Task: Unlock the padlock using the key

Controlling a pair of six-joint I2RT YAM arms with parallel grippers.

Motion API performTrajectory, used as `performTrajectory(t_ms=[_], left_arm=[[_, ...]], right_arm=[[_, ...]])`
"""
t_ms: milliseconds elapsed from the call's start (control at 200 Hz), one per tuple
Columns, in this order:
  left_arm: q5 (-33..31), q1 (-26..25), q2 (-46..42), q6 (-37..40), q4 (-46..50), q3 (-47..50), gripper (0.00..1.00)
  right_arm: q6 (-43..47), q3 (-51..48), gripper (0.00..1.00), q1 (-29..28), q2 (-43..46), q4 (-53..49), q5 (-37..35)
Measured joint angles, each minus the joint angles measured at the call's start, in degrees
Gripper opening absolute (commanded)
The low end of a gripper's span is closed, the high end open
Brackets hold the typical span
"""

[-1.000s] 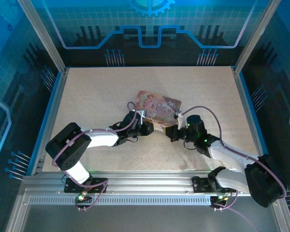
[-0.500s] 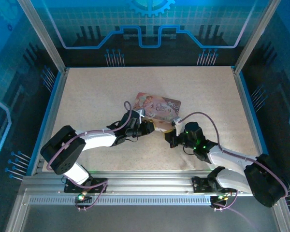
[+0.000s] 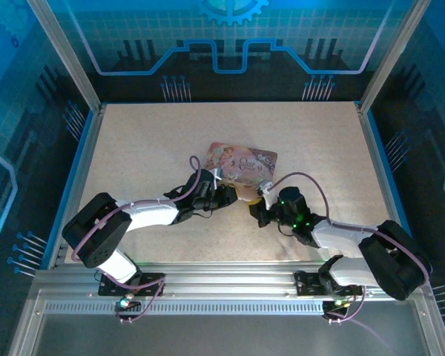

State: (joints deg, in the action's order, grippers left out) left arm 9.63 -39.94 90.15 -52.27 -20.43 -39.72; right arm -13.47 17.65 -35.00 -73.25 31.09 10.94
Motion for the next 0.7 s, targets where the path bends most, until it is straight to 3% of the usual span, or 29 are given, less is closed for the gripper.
performTrajectory(t_ms=[700], left_arm=[[0.3,-0.3,0.0,-1.8,0.0,0.0,0.18]], right_arm=[[3.1,1.5,0.04,-0.7,-3.9,3.7,0.2]])
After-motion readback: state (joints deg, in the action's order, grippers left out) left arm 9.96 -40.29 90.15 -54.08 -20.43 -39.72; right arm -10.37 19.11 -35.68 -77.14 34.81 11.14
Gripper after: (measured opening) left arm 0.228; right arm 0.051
